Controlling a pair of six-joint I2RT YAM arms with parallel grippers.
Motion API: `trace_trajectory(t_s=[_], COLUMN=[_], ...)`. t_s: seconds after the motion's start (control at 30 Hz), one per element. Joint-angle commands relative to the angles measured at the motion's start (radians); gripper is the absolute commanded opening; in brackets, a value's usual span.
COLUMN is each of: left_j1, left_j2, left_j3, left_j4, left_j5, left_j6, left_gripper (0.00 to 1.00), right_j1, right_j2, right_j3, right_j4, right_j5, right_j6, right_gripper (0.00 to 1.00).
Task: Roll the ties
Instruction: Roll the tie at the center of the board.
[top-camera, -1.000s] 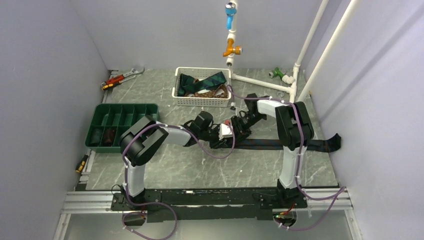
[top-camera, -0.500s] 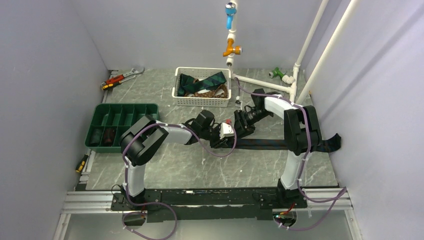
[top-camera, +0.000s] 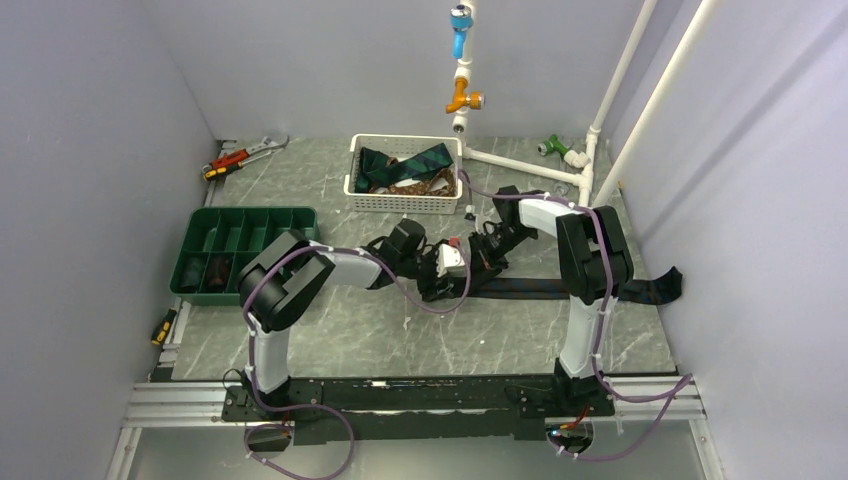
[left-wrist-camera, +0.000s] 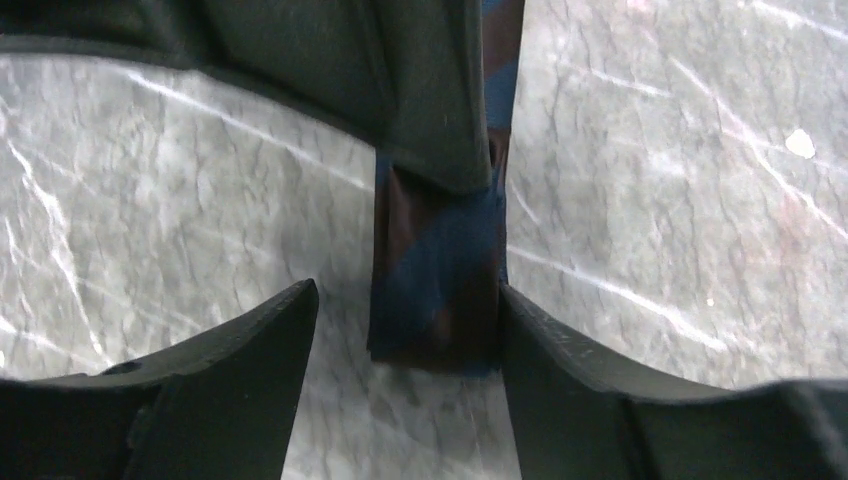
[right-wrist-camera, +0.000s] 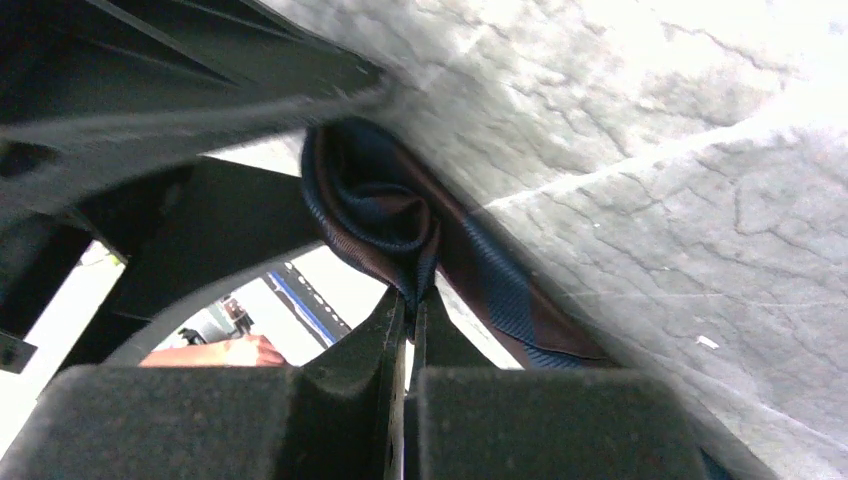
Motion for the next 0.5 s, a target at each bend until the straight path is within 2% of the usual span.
trace_trajectory(t_s=[0.0, 0.07, 0.2, 0.47], left_j1=[0.022, 0.030, 0.028, -0.025], left_j2=[-0.056, -0.106, -0.137, 0.010], left_j3=[-0.118, -0.136, -0.142, -0.037], left_j4=[-0.056, 0.034, 0.153, 0.117], left_j5=[-0.016, 0.041, 0.064, 0.038], left_j6=[0.021, 0.012, -0.024, -0.010], left_gripper=[0.78, 0.98, 0.99, 0.99], right_j1=[-0.014, -0.015, -0.015, -0.015], right_j2=[0.024, 0.030, 0.027, 0.018], right_j3=[-0.023, -0.025, -0.016, 0.009], right_j4=[0.031, 0.030, 0.029, 0.020], right_j5=[0.064, 0.054, 0.016, -0.049], right_j6=[-0.025, -0.025, -0.022, -0.014], right_gripper=[0.00, 0.00, 0.00, 0.00])
